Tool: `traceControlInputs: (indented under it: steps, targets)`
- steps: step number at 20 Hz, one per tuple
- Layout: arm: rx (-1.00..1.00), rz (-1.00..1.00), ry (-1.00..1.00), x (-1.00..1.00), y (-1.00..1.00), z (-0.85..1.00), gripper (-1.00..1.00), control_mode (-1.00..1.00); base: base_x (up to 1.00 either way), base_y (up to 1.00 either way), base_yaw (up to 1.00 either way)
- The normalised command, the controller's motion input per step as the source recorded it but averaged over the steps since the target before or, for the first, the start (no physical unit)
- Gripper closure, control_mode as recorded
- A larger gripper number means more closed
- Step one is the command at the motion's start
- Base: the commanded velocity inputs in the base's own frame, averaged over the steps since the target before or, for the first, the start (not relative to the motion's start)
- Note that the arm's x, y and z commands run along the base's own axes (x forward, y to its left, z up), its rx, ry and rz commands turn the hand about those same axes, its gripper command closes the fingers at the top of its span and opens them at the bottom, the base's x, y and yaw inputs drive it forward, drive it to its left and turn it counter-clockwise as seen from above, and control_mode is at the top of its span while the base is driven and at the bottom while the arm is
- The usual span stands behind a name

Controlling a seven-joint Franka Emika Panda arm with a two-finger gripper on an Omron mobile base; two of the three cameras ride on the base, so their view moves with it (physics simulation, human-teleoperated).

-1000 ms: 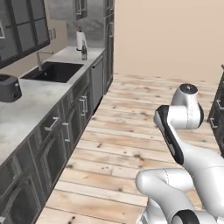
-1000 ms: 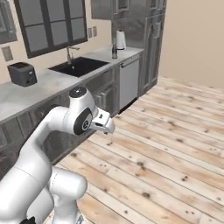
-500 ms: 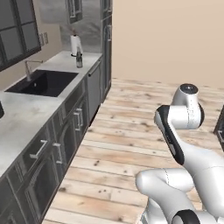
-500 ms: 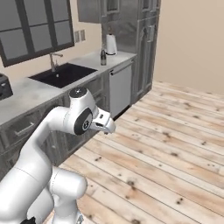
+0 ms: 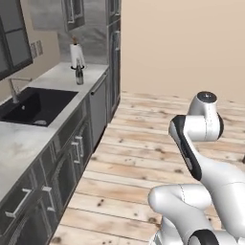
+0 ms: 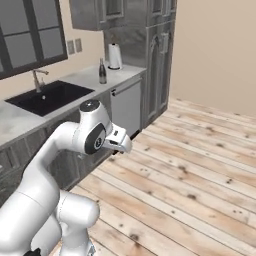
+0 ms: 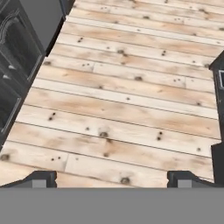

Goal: There is a wine glass and glass cup on the dining counter. Place the wine bottle next to the wine glass and the juice bottle next to the glass cup.

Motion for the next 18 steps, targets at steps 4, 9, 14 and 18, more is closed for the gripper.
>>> traceControlInputs:
  steps: [4, 9, 14, 18]
  targets:
    - [0.0, 0.0, 0.0, 0.0, 0.0, 0.0, -1.0, 1.0, 0.92, -0.08, 0.04]
    - [0.0, 0.0, 0.0, 0.0, 0.0, 0.0, -1.0, 1.0, 0.93, -0.07, 0.11]
    - [0.0, 0.0, 0.0, 0.0, 0.0, 0.0, -1.0, 1.0, 0.89, -0.09, 0.23]
    - [0.0, 0.0, 0.0, 0.0, 0.0, 0.0, -1.0, 1.0, 0.84, -0.1, 0.3]
